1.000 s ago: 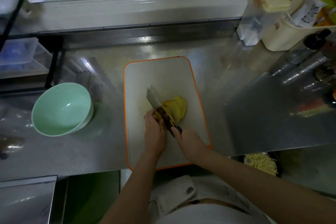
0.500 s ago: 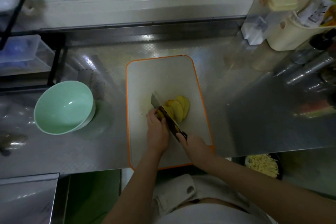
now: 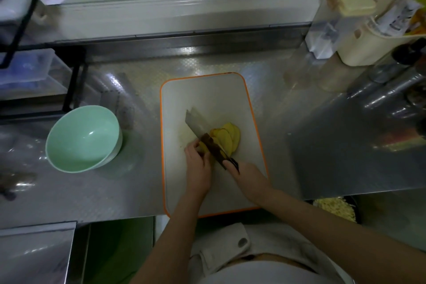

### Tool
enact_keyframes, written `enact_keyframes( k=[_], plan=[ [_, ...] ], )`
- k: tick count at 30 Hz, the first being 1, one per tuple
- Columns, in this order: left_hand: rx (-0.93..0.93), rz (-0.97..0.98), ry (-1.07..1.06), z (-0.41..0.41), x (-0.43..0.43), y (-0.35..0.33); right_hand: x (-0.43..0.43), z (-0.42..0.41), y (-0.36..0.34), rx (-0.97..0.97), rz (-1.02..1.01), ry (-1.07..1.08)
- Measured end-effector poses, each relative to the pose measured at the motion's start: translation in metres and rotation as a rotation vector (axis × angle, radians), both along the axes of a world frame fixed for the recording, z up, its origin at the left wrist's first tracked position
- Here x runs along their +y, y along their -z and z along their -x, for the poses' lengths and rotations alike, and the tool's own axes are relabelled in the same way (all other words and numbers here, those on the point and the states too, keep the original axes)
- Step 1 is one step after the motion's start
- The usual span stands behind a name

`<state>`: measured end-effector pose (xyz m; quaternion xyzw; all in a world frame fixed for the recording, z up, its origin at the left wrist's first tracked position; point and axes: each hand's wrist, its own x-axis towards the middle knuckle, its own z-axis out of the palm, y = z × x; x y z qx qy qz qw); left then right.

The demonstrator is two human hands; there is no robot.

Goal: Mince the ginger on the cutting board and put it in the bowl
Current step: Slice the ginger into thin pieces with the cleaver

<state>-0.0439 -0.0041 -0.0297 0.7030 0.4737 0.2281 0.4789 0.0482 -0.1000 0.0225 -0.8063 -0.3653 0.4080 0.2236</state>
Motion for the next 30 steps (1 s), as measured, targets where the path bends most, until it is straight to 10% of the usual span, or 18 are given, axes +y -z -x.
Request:
enact_keyframes(
  k=[5,12,17,30],
  plan=[
    [0.026,0.039,0.031,-0.001,0.007,0.001,0.006,-0.01,-0.013,0.08,-0.133,0.157],
    [-0.041,0.029,-0.1,-0.008,0.009,-0.016,0.013,-0.024,-0.034,0.706,-0.017,0.431],
    [-0.356,0.563,-0.197,-0.024,0.013,-0.048,0.012,-0.028,-0.038,1.056,0.012,0.495],
    [-0.584,0.959,-0.057,-0.024,0.009,-0.056,0.007,-0.027,-0.029,1.035,0.027,0.499]
  ],
)
